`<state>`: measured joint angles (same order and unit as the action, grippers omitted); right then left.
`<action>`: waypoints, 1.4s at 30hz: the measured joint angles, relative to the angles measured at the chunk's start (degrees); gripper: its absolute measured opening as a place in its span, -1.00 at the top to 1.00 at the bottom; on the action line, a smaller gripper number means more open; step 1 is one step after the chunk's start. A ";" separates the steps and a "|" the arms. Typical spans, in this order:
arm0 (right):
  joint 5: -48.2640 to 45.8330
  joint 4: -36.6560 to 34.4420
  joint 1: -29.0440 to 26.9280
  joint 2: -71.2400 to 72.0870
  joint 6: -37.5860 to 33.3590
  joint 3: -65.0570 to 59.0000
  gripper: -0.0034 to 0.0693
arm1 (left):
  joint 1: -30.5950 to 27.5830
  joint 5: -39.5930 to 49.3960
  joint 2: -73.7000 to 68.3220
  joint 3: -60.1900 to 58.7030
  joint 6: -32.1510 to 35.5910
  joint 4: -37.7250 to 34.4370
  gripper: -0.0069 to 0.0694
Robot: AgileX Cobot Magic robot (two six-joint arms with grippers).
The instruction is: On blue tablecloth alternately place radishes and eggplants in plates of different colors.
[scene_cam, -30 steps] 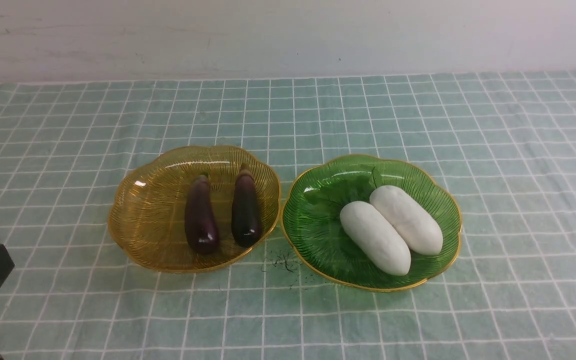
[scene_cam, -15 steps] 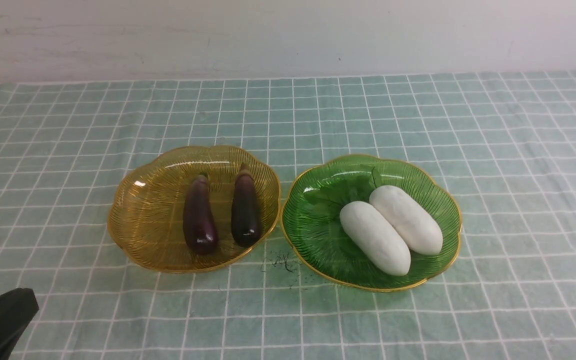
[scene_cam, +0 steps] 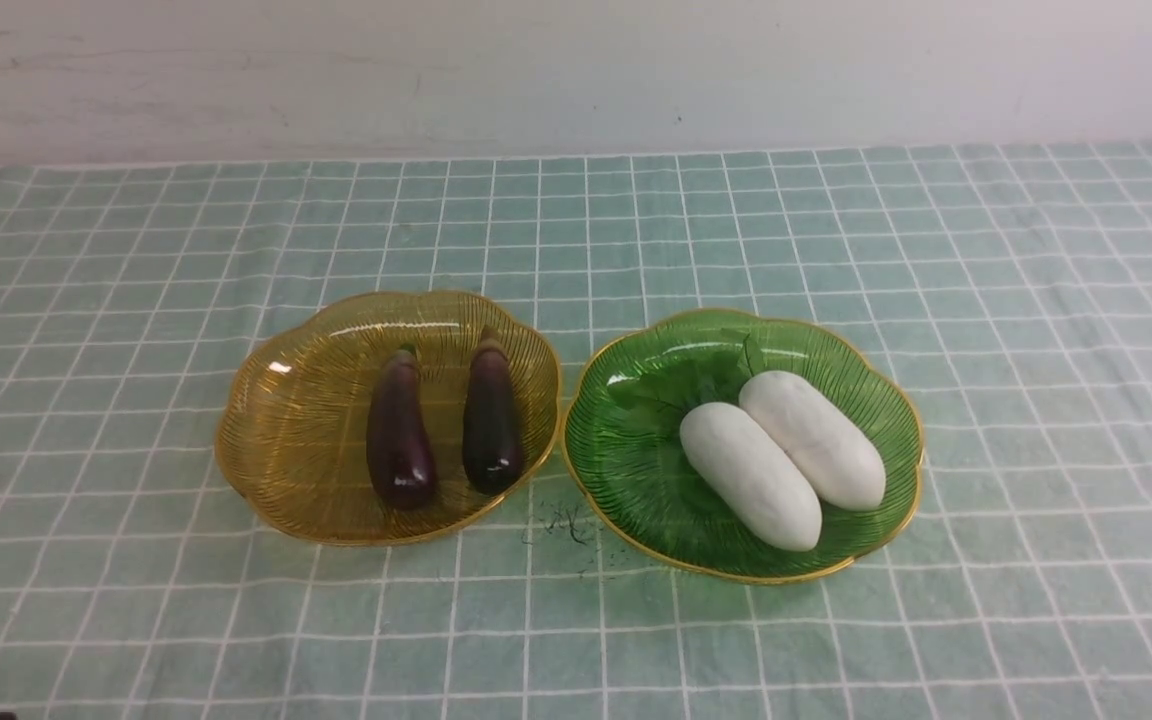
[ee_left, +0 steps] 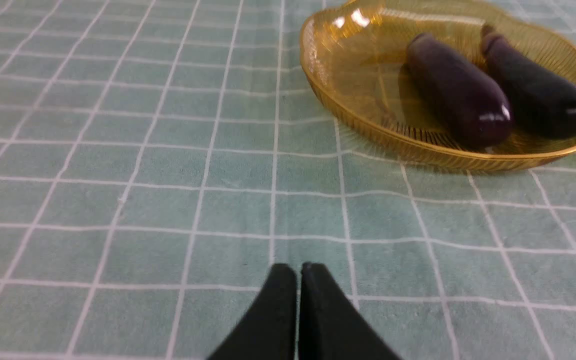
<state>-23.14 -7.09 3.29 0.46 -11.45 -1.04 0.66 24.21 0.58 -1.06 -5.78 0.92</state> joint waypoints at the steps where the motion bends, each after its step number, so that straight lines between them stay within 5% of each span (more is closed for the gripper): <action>1: 0.00 0.00 0.00 0.00 0.00 0.00 0.95 | -0.04 -0.32 0.00 -0.10 0.00 0.13 0.84; 42: 0.00 0.00 0.00 0.00 0.00 0.00 0.95 | 2.69 -1.10 0.00 -0.23 0.00 0.70 0.84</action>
<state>-23.14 -7.09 3.29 0.46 -11.45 -1.04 3.35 23.11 0.58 -1.29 -5.78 1.61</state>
